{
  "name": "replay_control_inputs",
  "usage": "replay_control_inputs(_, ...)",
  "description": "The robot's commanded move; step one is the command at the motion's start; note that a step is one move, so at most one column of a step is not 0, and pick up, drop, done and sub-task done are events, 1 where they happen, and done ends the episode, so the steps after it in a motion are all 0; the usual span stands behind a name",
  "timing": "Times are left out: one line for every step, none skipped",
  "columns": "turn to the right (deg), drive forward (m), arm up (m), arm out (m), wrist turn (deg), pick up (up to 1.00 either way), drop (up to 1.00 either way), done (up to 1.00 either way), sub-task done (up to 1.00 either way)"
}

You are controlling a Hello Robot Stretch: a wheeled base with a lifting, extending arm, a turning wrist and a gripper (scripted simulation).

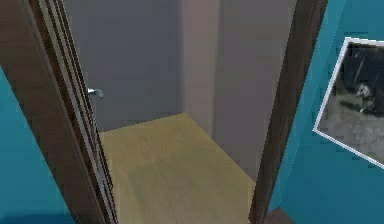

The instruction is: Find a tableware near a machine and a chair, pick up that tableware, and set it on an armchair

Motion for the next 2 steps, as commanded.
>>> replay_control_inputs(0.0, 0.25, 0.0, 0.0, 0.0, 0.0, 0.0, 0.0, 0.0)
replay_control_inputs(15.0, 0.0, 0.0, 0.0, 0.0, 0.0, 0.0, 0.0, 0.0)
